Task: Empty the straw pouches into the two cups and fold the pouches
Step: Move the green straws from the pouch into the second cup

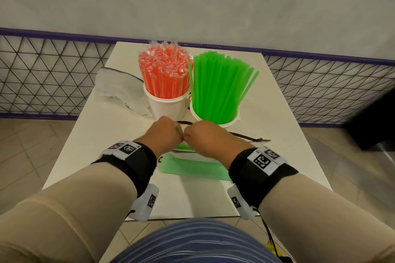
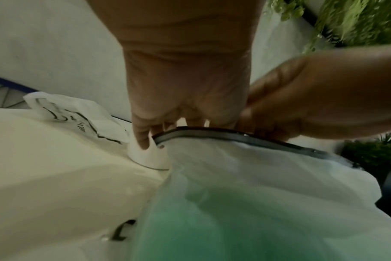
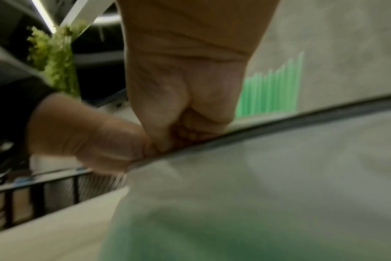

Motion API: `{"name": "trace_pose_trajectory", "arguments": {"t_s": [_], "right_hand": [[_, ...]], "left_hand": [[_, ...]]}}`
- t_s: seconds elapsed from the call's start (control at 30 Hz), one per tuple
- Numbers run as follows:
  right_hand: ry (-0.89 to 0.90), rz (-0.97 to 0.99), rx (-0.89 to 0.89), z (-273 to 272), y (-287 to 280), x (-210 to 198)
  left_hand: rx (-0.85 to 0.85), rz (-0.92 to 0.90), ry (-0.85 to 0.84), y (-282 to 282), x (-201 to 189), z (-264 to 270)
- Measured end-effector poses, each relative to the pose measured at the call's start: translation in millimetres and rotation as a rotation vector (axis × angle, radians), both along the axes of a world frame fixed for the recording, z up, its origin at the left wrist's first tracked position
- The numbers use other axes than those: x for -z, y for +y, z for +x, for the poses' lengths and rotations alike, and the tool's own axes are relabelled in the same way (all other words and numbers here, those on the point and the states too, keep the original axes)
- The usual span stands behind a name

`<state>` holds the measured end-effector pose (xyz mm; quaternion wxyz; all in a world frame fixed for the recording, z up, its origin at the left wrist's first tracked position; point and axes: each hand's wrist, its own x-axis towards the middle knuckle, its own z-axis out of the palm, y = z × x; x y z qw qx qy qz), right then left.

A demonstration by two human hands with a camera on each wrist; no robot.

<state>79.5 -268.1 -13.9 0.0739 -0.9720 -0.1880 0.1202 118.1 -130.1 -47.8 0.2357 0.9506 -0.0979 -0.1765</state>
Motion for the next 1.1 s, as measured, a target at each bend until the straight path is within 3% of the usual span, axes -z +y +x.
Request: {"name": "trace_pose_trajectory", "arguments": {"t_s": [0.1,0.2,0.37,0.57,0.87,1.1], "right_hand": [[0.136,-0.130,-0.001,-1,7,29],[0.256,-0.157,0.029,-1,9,46],[0.353,-0.064,0.141,1,6,60],[0.420,-0.129,0.118,3,5,56],[0.337,-0.071,0.118,7,-7,53],[0.209,0.075,0.132,3,-17,50]], "left_hand": [[0.149,0.208,0.116,-1,10,-6],[0.193,0.270,0.154,1,17,-7],[0.221,0.272,0.210,6,17,-12],[0.220,0.126,0.261,7,15,-13],[0.270,0.149,0.232,6,10,-12],[0.184,0.042,0.231,12,12,-9]]}}
